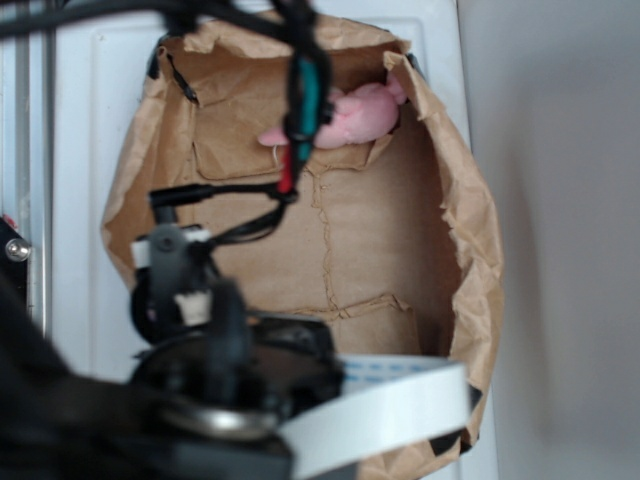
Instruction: Grab the pink bunny.
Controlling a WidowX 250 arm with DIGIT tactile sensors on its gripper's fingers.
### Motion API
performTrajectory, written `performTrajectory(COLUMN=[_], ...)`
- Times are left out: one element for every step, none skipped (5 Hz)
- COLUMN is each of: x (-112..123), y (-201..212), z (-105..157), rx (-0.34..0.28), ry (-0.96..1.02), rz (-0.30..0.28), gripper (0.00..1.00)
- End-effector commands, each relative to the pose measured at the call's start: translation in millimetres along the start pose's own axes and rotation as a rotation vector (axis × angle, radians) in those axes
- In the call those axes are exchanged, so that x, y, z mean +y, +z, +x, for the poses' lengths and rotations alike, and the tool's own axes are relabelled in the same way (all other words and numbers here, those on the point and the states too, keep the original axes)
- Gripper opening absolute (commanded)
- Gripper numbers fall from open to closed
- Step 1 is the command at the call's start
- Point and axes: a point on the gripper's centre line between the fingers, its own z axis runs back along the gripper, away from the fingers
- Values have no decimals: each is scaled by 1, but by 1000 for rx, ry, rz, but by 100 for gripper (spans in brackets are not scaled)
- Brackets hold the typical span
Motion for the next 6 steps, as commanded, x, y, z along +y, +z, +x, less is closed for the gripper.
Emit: performTrajectory(x=[23, 34, 37, 45, 54, 60], y=[-7, -13, -20, -30, -40, -45], z=[42, 49, 53, 64, 70, 75], rx=[-112, -120, -125, -137, -133, -122], ry=[-173, -211, -219, -211, -196, -170], rz=[-79, -102, -75, -50, -35, -8], gripper=[100, 100, 100, 100, 100, 100])
